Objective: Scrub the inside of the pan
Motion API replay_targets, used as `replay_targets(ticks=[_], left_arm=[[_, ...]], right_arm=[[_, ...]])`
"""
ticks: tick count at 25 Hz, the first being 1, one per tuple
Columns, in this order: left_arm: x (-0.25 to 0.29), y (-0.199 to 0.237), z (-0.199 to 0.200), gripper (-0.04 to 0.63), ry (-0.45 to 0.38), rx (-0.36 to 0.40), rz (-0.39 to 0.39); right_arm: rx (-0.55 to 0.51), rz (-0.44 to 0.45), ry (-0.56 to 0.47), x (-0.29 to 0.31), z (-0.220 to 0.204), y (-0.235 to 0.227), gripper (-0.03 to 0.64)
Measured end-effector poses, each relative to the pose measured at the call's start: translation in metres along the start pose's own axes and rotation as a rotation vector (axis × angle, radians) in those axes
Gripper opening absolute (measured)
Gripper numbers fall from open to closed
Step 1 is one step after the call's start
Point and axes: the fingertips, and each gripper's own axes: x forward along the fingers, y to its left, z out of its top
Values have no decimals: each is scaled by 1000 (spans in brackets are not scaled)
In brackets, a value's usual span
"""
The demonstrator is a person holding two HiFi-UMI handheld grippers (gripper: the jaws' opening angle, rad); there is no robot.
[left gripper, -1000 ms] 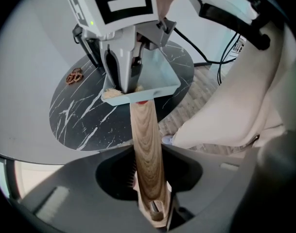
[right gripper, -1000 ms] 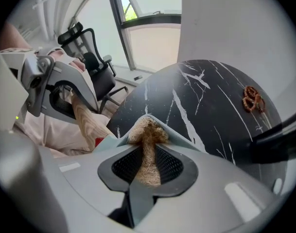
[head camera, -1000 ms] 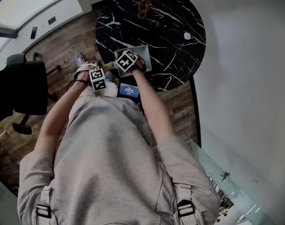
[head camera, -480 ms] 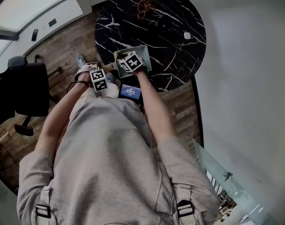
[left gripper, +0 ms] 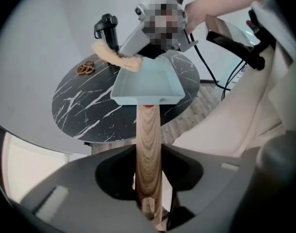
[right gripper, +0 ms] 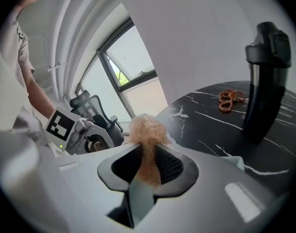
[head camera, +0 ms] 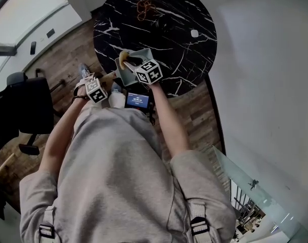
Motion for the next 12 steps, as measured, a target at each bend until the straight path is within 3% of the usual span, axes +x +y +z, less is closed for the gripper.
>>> replay_targets(ticks=[2,6,12], left_arm=[[-8,0,3,143,-50,-34,-4],[-27,3,2,157,-159,-204,-19],[-61,12,-6,132,-246,-387,26]], right_arm=[[17,-22,-19,-11,-7,-4,101],[50,-111,-63,-31,-22,-20,104],[154,-192,-175,-63,-39,-34,104]])
